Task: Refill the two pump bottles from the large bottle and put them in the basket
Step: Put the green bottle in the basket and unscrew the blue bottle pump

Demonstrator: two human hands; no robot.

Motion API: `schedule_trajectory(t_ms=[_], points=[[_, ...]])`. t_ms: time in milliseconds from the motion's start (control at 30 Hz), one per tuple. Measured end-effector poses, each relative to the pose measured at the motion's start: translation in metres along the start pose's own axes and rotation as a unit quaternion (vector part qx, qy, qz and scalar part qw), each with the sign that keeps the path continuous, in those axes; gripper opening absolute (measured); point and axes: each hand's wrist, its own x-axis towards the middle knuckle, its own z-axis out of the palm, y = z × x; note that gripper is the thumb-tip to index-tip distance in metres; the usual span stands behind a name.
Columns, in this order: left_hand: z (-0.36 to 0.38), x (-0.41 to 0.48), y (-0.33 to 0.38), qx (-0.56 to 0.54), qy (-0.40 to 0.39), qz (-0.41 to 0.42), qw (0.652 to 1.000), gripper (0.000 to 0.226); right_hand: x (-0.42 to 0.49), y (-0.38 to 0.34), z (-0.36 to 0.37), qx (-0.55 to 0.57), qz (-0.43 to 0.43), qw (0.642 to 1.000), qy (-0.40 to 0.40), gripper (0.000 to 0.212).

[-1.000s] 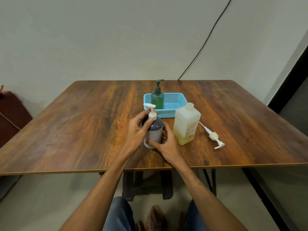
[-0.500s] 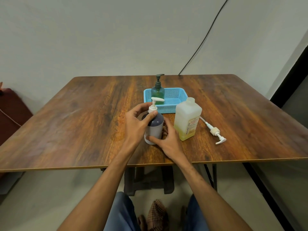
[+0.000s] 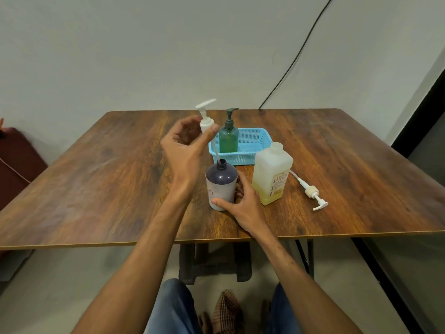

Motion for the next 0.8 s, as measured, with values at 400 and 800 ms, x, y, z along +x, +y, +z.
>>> schedule_trajectory(t_ms=[400,800], points=[[-0.044,0.030,0.013,-0.172,0.166,-0.082,0.967,0.033,0.001,0.001,0.000,0.003,0.002,1.000,-0.003,0.085],[-0.094,-0.029,-0.072,0.183,0.140,-0.050,0.972,0.029,0.000,0.000,0.000,-0.006,-0.004,1.000,0.008,0.083]])
